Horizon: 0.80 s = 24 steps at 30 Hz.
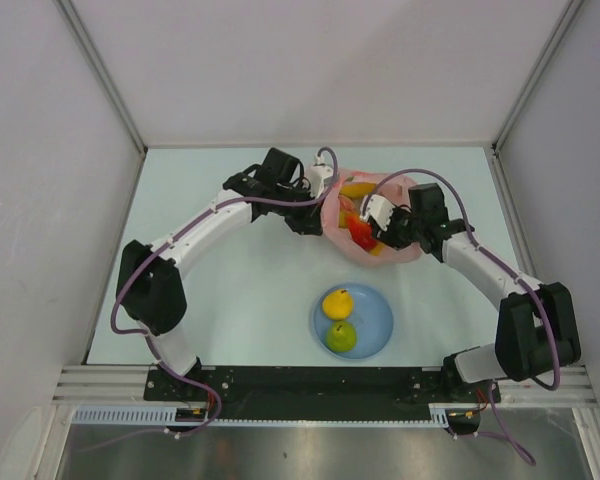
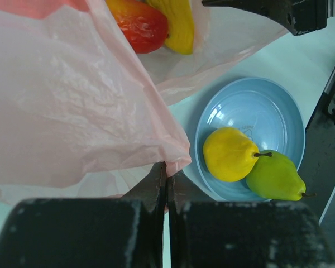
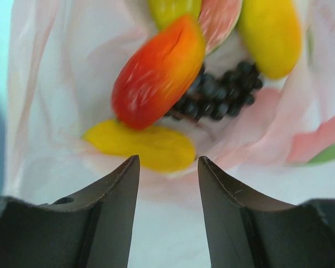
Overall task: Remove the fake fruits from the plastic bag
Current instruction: Adjust the plastic bag at the center of the board.
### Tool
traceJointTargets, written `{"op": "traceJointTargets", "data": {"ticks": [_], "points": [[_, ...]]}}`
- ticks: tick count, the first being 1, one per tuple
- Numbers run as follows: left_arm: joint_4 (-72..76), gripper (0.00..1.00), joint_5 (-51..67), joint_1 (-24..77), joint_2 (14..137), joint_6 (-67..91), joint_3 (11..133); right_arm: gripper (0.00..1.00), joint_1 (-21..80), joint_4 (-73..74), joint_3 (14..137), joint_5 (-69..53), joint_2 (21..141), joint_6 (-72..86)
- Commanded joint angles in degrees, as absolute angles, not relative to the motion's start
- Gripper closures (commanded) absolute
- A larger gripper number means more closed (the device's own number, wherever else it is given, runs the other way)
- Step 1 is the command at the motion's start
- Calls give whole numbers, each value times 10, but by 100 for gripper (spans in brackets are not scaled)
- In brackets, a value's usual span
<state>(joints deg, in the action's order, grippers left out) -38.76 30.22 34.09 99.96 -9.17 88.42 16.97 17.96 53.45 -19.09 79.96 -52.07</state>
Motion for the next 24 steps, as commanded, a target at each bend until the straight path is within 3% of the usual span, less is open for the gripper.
{"op": "traceJointTargets", "data": {"ticks": [1, 9, 13, 16, 21, 24], "points": [[-387, 100, 311, 343, 999, -100, 912, 50, 168, 120, 577, -225, 850, -598], [-388, 100, 307, 343, 995, -103, 915, 47, 158, 149, 592, -217, 937, -709], [-390, 100, 305, 343, 992, -105, 913, 26, 137, 197, 593, -242, 914, -736], [-389, 100, 306, 343, 991, -105, 911, 20, 127, 240, 593, -252, 894, -764], [-385, 100, 312, 343, 1001, -100, 913, 19, 126, 322, 592, -257, 877, -820], [-385, 99, 314, 343, 1006, -97, 924, 20, 128, 228, 593, -250, 884, -710]]}}
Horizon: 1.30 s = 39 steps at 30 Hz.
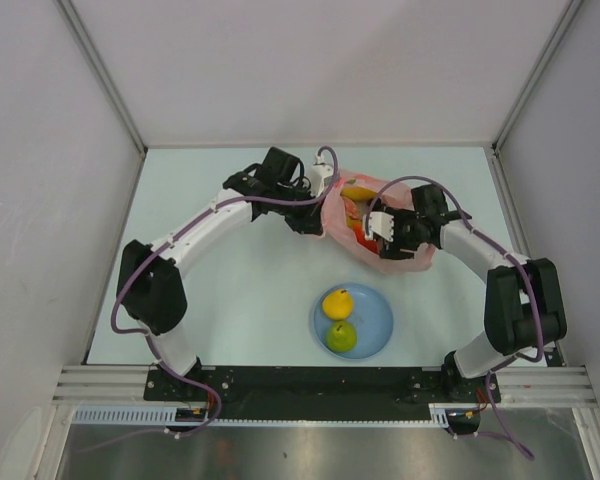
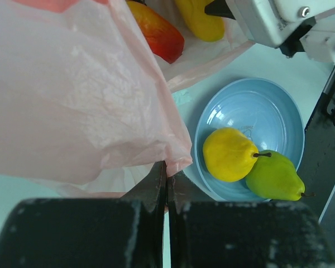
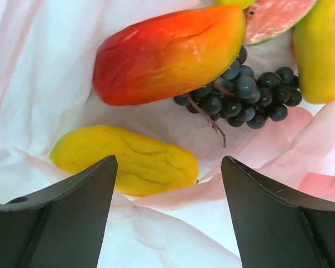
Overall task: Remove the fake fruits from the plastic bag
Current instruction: Adjust the plastic bag at the center of the board, then take out the fake fruit from the plastic bag.
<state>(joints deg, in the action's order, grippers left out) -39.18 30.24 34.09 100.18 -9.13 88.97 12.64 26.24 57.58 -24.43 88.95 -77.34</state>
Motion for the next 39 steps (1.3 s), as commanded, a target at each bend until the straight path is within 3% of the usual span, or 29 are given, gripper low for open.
{"op": "traceJointTargets", "data": {"ticks": [1, 6, 17, 25, 32, 36, 39], "points": [[-385, 99, 315, 343, 1010, -96, 927, 21, 132, 188, 594, -250, 883, -673], [-397, 100, 324, 343, 1013, -91, 947, 29, 185, 6, 634, -253, 937, -567], [-442, 100, 326, 328, 1000, -117, 1008, 34, 191, -58, 767, -236, 1121, -620], [-455, 100, 338, 306, 1009, -129, 1025, 27, 166, 40, 944, -231, 1244, -676], [-454, 100, 341, 296, 1019, -120, 1031, 24, 153, 339, 1256, -194, 1428, -736], [-442, 99, 342, 295, 1020, -112, 1027, 24, 155, 381, 1267, -183, 1442, -760], [-435, 99, 345, 295, 1027, -104, 1028, 23, 159, 349, 1190, -173, 1406, -762]]}}
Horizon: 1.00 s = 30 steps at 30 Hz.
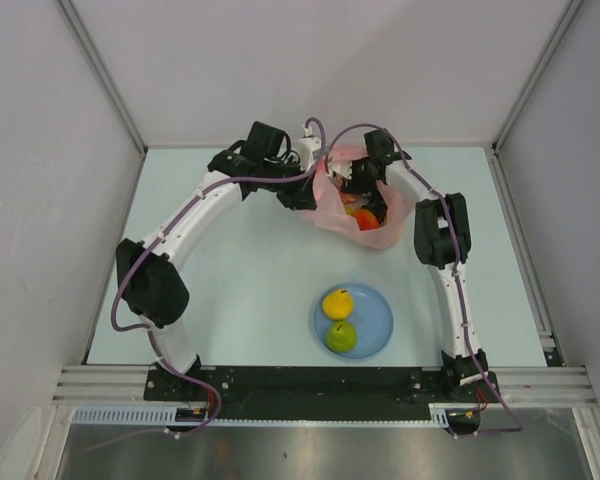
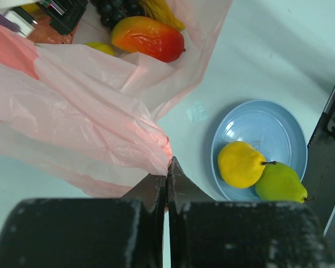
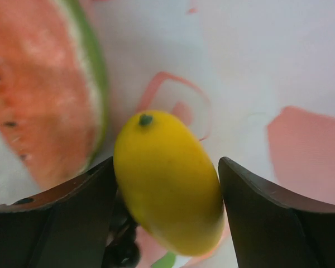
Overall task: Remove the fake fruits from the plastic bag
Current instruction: Take out the fake fruit from the plastic bag.
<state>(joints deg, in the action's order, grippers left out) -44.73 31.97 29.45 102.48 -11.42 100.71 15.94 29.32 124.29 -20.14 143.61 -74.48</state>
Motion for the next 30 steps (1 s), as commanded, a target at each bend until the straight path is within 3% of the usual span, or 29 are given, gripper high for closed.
{"op": "traceJointTargets", "data": {"ticks": [1, 2, 6, 10, 15, 22, 30], "points": [[-433, 99, 346, 295, 1028, -101, 1029, 23, 163, 329, 1160, -157, 1382, -759], [-432, 100, 347, 295, 1035, -95, 1032, 24, 165, 280, 1134, -147, 1372, -756], [-425, 100, 352, 295, 1055, -84, 1051, 53, 167, 173, 1020, -137, 1317, -721], [-423, 100, 351, 295, 1073, -74, 1070, 70, 170, 83, 965, -160, 1253, -660], [-410, 100, 353, 295, 1089, -53, 1087, 76, 189, 84, 979, -187, 1156, -483], [-401, 100, 327, 295, 1103, -52, 1133, 76, 184, 177, 943, -317, 1017, -267], [-403, 100, 289, 294, 1115, -46, 1148, 77, 185, 405, 820, -392, 854, -263]]}}
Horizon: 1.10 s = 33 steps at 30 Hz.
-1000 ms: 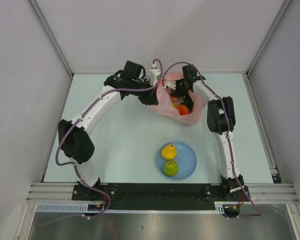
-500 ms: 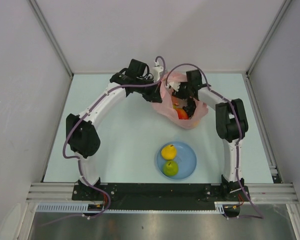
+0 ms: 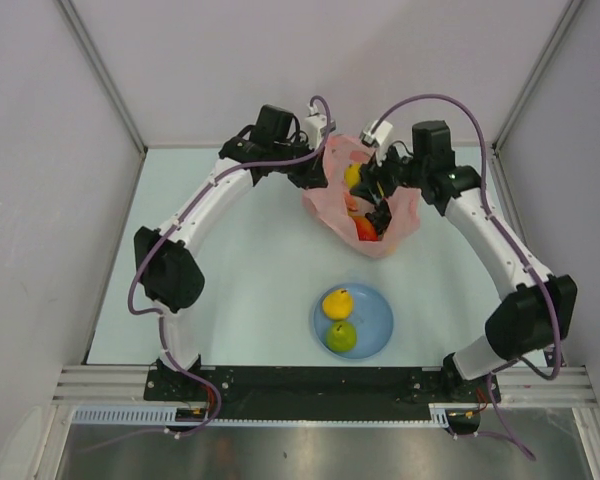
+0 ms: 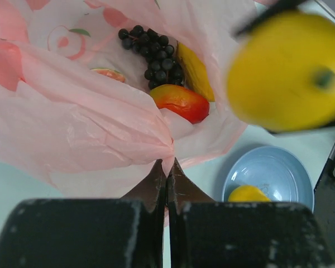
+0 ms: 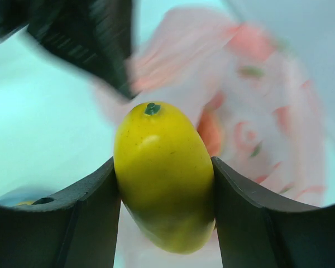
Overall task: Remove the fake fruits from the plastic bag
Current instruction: Take out the fake fruit from the plastic bag, then place the fake fruit on the plate.
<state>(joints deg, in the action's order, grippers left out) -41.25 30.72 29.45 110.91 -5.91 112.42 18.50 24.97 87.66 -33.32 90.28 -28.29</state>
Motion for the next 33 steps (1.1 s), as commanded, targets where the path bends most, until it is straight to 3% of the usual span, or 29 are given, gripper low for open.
{"op": "traceJointTargets", "data": {"ticks": [1, 8, 27, 33], "points": [[-402, 100, 292, 293, 1116, -45, 1148, 77, 185, 468, 807, -398, 839, -276], [-403, 100, 314, 287, 1128, -33, 1147, 79, 228, 630, 694, -410, 816, -348], [-408, 100, 307, 275, 1087, -50, 1079, 73, 247, 520, 677, -464, 1019, -360], [-410, 100, 308, 275, 1080, -55, 1064, 57, 261, 512, 676, -471, 1031, -349]]}}
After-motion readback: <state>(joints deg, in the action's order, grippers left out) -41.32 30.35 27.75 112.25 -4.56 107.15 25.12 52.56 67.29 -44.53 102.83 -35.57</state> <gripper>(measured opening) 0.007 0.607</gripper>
